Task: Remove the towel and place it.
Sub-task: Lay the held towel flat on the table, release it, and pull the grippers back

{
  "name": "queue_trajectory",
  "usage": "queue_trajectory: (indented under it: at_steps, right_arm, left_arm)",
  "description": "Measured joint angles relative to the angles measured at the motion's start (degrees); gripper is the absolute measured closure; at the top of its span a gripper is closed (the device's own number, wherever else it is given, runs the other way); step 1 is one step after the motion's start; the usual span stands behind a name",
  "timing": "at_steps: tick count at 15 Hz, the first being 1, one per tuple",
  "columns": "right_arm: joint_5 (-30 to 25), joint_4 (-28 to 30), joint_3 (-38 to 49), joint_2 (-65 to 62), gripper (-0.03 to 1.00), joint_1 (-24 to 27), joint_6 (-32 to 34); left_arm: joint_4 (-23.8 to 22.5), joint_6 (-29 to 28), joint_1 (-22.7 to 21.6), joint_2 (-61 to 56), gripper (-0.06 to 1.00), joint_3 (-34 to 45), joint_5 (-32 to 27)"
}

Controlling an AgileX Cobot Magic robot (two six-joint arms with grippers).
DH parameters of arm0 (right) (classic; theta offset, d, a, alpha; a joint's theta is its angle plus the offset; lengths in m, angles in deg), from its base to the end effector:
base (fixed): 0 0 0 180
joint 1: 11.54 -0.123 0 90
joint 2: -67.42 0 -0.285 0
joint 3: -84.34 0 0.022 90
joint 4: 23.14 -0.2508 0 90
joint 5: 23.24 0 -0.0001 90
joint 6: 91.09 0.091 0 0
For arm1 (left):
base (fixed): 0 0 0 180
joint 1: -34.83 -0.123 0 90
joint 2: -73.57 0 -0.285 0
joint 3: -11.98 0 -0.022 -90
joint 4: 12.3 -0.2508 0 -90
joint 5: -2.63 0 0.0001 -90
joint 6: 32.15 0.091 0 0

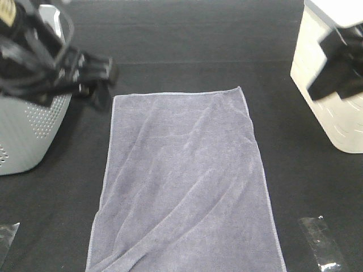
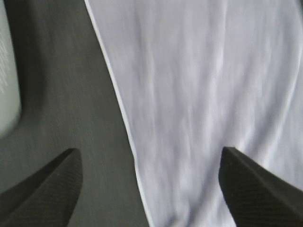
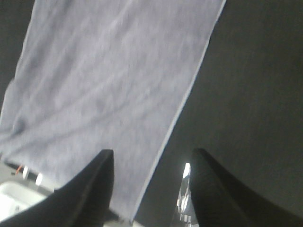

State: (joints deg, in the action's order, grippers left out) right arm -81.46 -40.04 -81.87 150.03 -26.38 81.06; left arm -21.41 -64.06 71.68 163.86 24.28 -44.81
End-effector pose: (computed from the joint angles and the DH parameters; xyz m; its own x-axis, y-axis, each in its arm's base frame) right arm 0.2401 0.0869 0.3206 -0.8724 -0.2094 -0.4417 -0.3360 0.9132 0.2307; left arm 0.2437 -0.1694 0.2967 -0.8603 0.1061 -0.4987 0.1944 0.9725 -0.1285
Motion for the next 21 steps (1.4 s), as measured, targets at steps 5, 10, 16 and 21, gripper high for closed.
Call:
queue_trajectory:
  at_steps: [5,10,16,21]
  right_arm:
    - [0.57,0.00,-15.07,16.04,0.51,0.00,0.00]
    - [0.80,0.69,-30.83,33.23,0.51,0.00,0.00]
    - [4.18,4.76,-47.44,53.00,0.51,0.00,-0.06]
    - [8.71,5.39,-51.51,60.79,0.51,0.00,-0.06]
  left_arm:
    - [0.00,5.39,-9.00,12.66,0.19,-10.49,5.61]
    - [0.34,7.10,-11.75,28.99,0.19,-26.30,5.67]
    - [0.23,9.00,-11.75,42.06,0.19,-39.36,1.89]
    - [-0.06,9.74,-11.75,42.11,0.19,-39.82,-2.23]
